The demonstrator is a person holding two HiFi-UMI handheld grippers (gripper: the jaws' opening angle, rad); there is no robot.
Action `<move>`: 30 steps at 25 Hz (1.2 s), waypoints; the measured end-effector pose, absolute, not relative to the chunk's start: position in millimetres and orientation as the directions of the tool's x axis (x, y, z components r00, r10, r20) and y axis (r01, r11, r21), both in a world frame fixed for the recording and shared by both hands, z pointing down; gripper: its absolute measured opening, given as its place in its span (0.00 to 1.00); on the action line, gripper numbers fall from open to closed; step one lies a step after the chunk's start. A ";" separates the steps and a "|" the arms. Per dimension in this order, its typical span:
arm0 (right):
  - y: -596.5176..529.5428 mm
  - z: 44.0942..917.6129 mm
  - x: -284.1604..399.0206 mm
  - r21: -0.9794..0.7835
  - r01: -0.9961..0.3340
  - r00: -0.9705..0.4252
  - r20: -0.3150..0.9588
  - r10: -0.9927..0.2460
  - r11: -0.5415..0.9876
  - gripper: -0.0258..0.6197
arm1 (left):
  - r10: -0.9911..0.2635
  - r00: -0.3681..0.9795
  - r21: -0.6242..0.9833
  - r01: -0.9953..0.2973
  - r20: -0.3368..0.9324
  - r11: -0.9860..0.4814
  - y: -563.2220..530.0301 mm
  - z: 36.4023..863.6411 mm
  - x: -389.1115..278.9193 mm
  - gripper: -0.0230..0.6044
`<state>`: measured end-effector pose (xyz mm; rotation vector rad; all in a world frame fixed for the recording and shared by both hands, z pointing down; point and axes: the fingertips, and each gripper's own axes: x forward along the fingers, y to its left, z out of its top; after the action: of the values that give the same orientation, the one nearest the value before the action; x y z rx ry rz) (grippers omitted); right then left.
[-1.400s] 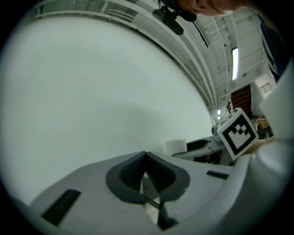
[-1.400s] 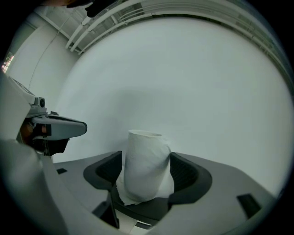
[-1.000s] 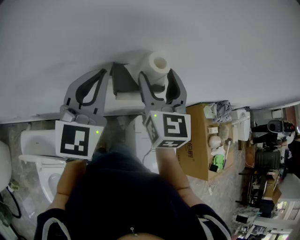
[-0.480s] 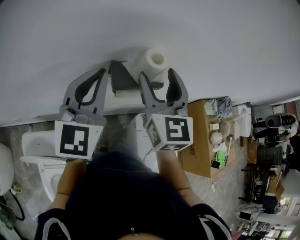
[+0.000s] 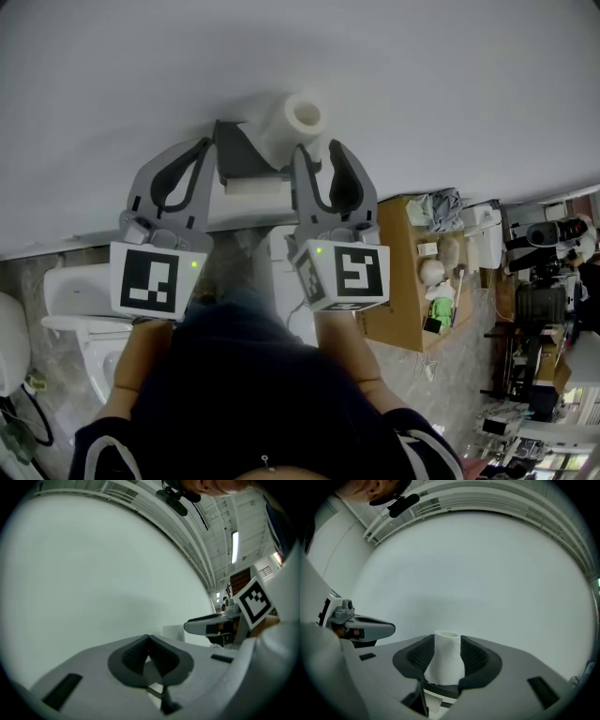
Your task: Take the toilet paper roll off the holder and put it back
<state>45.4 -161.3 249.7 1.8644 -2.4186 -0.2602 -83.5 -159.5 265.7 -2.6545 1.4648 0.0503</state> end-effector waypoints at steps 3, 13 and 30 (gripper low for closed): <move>-158.5 246.6 49.9 0.165 -0.960 -0.240 -0.064 -0.969 0.227 0.19 | -0.841 0.535 -0.079 -0.845 -0.082 -0.529 -158.8 265.4 -83.7 0.04; -150.2 242.3 65.4 0.140 -0.971 -0.206 -0.104 -0.973 0.191 0.07 | -0.835 0.544 -0.087 -0.839 -0.085 -0.537 -157.1 264.1 -80.0 0.04; -126.7 253.0 113.5 0.152 -0.981 -0.134 -0.101 -0.986 0.118 0.07 | -0.833 0.542 -0.106 -0.840 -0.110 -0.532 -142.4 255.7 -61.7 0.04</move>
<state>113.5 -126.7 253.0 2.0508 -2.3307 -0.2831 -61.7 -142.4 255.7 -2.6272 1.4356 0.0691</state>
